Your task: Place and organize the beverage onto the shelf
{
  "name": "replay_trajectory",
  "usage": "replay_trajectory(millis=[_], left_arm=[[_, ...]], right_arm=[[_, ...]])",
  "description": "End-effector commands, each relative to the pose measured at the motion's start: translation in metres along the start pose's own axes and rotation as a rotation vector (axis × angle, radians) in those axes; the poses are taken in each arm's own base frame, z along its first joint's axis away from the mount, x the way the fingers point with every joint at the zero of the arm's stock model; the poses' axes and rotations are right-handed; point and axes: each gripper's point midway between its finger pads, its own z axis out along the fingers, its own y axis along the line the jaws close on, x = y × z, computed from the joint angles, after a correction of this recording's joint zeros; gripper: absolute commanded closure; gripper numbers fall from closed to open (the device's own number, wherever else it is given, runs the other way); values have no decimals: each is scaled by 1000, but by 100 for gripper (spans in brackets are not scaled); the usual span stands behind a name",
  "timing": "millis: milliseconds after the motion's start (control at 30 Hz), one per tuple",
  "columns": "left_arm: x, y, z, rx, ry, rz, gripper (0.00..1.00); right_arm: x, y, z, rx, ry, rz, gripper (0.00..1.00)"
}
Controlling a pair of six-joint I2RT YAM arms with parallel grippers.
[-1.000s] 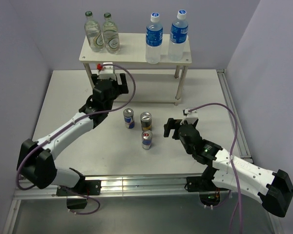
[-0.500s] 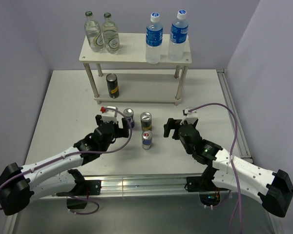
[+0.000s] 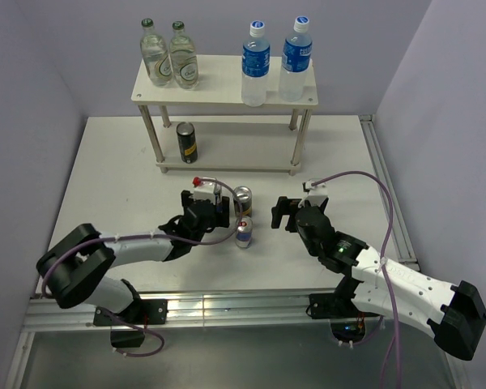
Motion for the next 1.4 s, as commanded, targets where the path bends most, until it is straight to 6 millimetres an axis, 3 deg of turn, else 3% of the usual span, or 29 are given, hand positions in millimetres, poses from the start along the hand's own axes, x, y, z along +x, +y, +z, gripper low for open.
replay_trajectory(millis=[0,333,567,667,700,800,967,1133,1367], left_arm=[[-48,-18,17,8,-147,-54,1],[-44,-5,50,-65,-152,-43,7],[-41,1,65,-77,-151,-49,44],[-45,-3,64,-57,-156,-48,65],[-46,-4,63,-53,-153,-44,80],[-63,-8,59,-41,-174,-38,100],[-113,-23,51,-3,-225,10,100],[-160,-42,59,28,-272,48,100],[-190,-62,91,83,-283,86,100]], right_arm=[[-8,4,-2,-5,-27,29,0],[-6,3,-1,-5,-25,31,0],[-5,3,0,-2,-22,28,0],[-4,2,0,2,-21,26,0],[-4,2,1,2,-21,27,0],[-3,2,1,4,-19,23,0],[-4,1,2,9,-21,22,0],[-3,1,2,9,-22,22,0],[-5,1,1,8,-29,27,0]])
